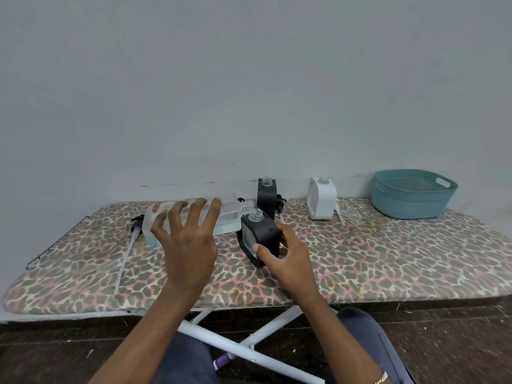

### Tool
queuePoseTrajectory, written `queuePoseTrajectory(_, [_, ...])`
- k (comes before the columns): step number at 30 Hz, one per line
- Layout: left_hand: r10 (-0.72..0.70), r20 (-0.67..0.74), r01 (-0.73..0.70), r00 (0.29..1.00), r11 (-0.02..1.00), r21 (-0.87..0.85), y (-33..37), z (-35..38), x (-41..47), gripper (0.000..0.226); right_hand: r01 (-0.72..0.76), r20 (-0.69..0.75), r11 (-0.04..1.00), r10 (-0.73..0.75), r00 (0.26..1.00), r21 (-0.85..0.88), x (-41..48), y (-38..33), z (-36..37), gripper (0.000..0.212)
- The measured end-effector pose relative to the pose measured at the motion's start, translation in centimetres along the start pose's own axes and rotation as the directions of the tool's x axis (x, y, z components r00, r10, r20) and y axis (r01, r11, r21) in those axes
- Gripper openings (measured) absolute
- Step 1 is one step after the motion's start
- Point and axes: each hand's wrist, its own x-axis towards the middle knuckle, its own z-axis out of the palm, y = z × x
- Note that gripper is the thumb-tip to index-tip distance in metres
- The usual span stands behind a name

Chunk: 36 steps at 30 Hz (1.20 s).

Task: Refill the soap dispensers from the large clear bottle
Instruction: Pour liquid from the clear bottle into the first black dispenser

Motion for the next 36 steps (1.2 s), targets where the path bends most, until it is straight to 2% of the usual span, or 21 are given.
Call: queuePoseTrajectory(36, [0.0, 0.012, 0.0, 1.0, 1.0, -0.003, 0.09, -0.3, 0.03, 0.081, -0.001, -0.002, 1.0, 0.001, 1.0, 0.005, 0.06, 0.32, 0.04, 0.044])
